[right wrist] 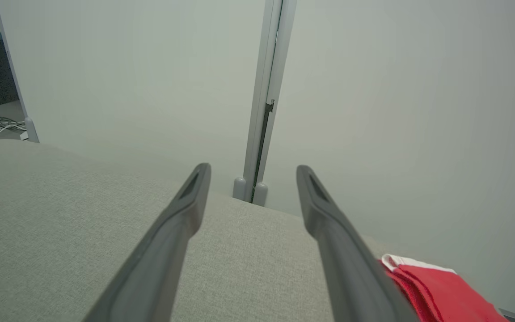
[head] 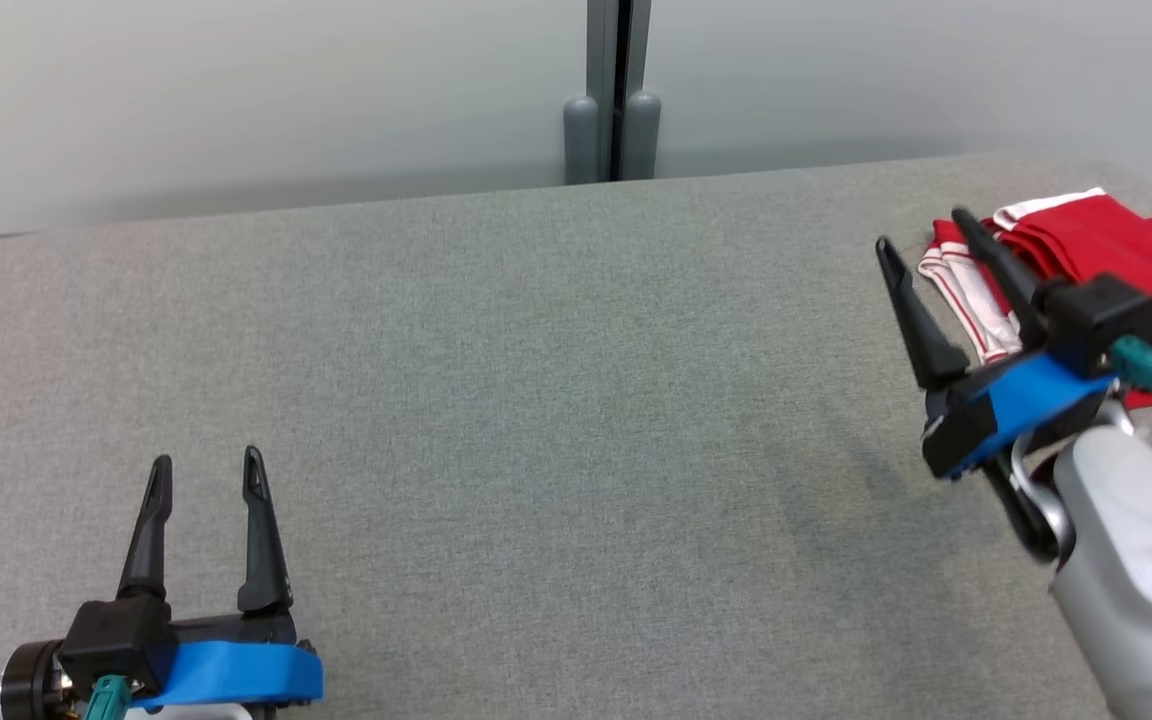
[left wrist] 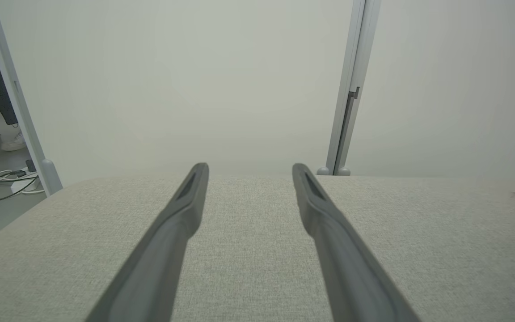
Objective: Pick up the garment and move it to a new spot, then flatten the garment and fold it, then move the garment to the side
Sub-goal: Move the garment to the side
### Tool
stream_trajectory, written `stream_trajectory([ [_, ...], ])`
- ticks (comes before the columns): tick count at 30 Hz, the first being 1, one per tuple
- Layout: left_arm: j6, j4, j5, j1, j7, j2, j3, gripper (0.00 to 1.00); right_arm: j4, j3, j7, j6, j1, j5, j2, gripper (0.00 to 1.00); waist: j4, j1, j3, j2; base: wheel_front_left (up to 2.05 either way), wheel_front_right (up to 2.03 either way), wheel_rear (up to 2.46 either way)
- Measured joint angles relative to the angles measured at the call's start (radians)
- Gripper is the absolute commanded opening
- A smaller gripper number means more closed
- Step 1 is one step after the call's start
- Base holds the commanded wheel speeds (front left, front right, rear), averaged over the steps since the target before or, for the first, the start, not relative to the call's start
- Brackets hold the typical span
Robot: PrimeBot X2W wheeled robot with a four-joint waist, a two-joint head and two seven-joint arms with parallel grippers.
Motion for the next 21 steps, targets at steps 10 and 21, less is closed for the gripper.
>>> stream_trajectory([
  [10,-0.011,0.030,-0.006,0.030,0.000,-0.002,0.008,1.00,-0.137,-0.110,0.000,0.000,0.246,-0.026,0.064,1.00,-0.023,0.0001,-0.053,0.0000,0.00,0.00,0.00],
  [21,-0.012,0.049,-0.009,0.048,0.000,-0.005,0.011,1.00,-0.256,-0.204,0.000,0.000,0.423,-0.100,0.164,1.00,-0.048,0.0001,-0.092,0.0001,0.00,0.00,0.00],
])
